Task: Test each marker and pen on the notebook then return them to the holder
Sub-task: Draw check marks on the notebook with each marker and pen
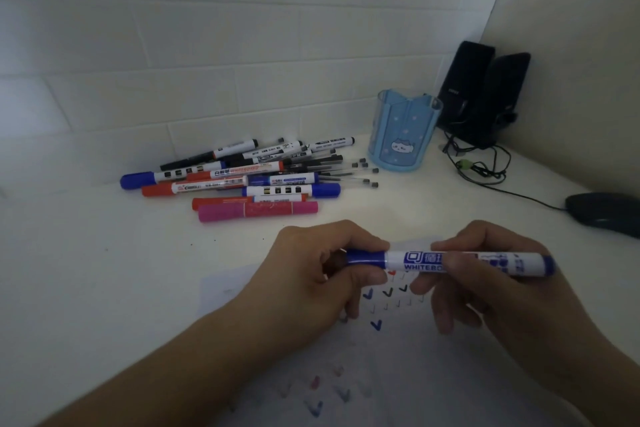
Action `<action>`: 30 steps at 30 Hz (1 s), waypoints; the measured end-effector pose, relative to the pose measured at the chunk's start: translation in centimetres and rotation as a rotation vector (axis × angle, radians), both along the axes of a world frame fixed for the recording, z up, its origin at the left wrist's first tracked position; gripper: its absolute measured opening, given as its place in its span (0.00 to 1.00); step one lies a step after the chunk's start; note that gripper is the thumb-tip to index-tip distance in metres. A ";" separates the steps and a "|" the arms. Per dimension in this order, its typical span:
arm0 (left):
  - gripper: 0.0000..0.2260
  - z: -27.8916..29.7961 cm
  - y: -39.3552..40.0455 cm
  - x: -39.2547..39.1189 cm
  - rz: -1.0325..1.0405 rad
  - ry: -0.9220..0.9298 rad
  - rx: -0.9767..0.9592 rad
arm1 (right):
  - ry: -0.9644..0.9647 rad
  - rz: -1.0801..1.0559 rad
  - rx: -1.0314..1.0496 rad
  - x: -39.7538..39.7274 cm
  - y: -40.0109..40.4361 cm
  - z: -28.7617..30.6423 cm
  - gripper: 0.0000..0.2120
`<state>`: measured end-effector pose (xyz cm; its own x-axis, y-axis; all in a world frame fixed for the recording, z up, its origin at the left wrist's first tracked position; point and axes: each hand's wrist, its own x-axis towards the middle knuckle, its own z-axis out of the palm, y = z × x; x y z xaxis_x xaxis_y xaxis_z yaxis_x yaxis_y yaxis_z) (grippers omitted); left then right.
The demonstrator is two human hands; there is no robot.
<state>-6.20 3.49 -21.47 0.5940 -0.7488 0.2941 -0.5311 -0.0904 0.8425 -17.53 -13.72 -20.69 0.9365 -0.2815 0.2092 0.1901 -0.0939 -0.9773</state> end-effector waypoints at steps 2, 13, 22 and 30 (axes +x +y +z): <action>0.12 0.1 0.0 -0.2 0.017 0.020 -0.014 | -0.007 0.007 0.010 0.0 0.2 0.1 0.19; 0.11 0.8 0.2 -0.8 0.032 0.060 -0.029 | 0.005 0.038 -0.002 -0.2 0.7 0.2 0.17; 0.08 0.9 0.1 0.4 0.038 -0.077 0.015 | -0.026 0.033 -0.024 0.0 0.0 0.2 0.21; 0.22 -0.4 0.4 1.6 0.125 -0.277 0.040 | -0.095 -0.129 -0.338 -0.7 -1.8 0.9 0.09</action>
<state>-4.60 3.85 -21.89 0.5835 -0.6892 0.4296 -0.7230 -0.1999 0.6613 -18.24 -15.52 -19.76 0.8697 -0.2964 0.3948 0.2440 -0.4370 -0.8657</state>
